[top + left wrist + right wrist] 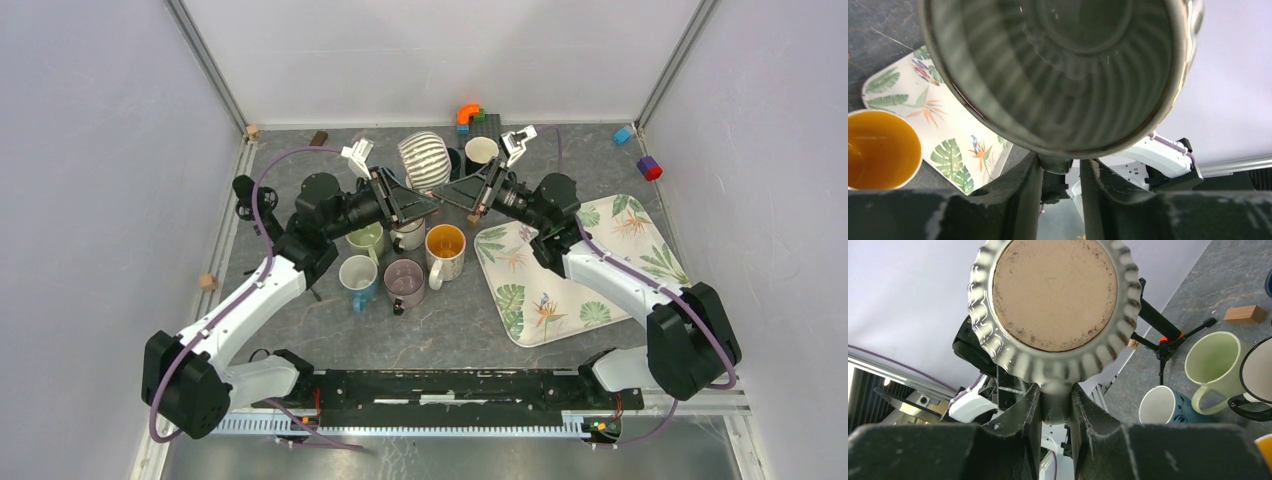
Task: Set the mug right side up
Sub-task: Turn over the cup on the tray.
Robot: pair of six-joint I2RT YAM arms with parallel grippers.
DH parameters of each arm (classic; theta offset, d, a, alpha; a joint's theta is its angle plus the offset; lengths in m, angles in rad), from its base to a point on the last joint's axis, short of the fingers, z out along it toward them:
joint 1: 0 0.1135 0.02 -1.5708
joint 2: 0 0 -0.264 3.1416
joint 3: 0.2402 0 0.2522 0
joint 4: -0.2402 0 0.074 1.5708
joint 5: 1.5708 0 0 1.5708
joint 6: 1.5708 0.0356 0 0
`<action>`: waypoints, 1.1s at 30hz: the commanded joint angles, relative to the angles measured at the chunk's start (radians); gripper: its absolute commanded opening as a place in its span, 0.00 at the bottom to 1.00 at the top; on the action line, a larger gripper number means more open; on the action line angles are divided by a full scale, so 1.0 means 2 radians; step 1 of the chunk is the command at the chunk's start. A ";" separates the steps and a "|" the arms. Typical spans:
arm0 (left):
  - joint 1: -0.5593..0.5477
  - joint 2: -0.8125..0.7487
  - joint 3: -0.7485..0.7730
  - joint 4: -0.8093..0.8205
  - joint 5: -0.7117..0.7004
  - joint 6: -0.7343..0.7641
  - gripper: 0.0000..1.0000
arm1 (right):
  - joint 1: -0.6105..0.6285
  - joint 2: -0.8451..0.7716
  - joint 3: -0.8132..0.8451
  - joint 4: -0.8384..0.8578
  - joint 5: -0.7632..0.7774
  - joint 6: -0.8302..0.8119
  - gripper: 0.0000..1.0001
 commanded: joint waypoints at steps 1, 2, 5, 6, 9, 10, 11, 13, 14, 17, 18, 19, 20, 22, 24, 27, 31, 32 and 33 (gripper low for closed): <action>-0.008 0.005 0.016 0.033 0.042 -0.003 0.42 | 0.003 -0.010 0.030 0.024 0.029 -0.030 0.00; -0.007 0.007 0.016 0.039 0.041 -0.007 0.43 | 0.004 -0.012 0.025 0.022 0.030 -0.032 0.00; -0.007 0.014 0.014 0.063 0.036 -0.023 0.37 | 0.006 -0.018 0.010 0.026 0.034 -0.030 0.00; -0.008 0.017 0.013 0.068 0.034 -0.026 0.34 | 0.006 -0.019 0.007 0.027 0.035 -0.030 0.00; -0.007 0.020 0.011 0.077 0.025 -0.030 0.26 | 0.007 -0.019 0.001 0.030 0.033 -0.031 0.00; -0.007 0.020 0.011 0.079 0.022 -0.031 0.22 | 0.007 -0.020 0.000 0.030 0.032 -0.031 0.00; -0.007 0.020 0.009 0.082 0.021 -0.032 0.19 | 0.007 -0.020 -0.002 0.031 0.031 -0.031 0.00; -0.008 0.018 0.005 0.091 0.017 -0.033 0.11 | 0.007 -0.020 -0.005 0.033 0.030 -0.032 0.00; -0.007 0.016 0.005 0.092 0.014 -0.031 0.05 | 0.007 -0.020 -0.007 0.033 0.030 -0.033 0.00; -0.008 0.007 0.003 0.090 0.012 -0.019 0.02 | 0.006 -0.018 -0.010 0.035 0.026 -0.039 0.04; -0.008 0.002 0.005 0.085 0.012 -0.011 0.02 | 0.006 -0.017 -0.011 0.034 0.026 -0.044 0.09; -0.007 -0.001 0.008 0.074 0.012 0.000 0.02 | 0.005 -0.018 -0.011 0.031 0.025 -0.048 0.17; -0.008 -0.006 0.013 0.058 0.011 0.012 0.02 | 0.005 -0.019 -0.011 0.027 0.026 -0.056 0.22; -0.007 -0.016 0.024 0.022 0.010 0.048 0.02 | 0.003 -0.022 -0.010 0.011 0.029 -0.074 0.36; -0.008 -0.024 0.033 -0.011 0.005 0.078 0.02 | 0.003 -0.028 -0.009 -0.015 0.037 -0.098 0.45; -0.009 -0.031 0.047 -0.054 -0.002 0.113 0.02 | 0.001 -0.041 -0.006 -0.055 0.052 -0.136 0.56; -0.010 -0.030 0.056 -0.077 -0.009 0.136 0.02 | 0.001 -0.060 -0.004 -0.105 0.079 -0.179 0.63; -0.010 -0.028 0.057 -0.079 -0.009 0.138 0.02 | 0.001 -0.065 -0.004 -0.115 0.084 -0.188 0.65; -0.011 -0.026 0.059 -0.083 -0.008 0.142 0.02 | 0.001 -0.069 -0.004 -0.126 0.088 -0.195 0.65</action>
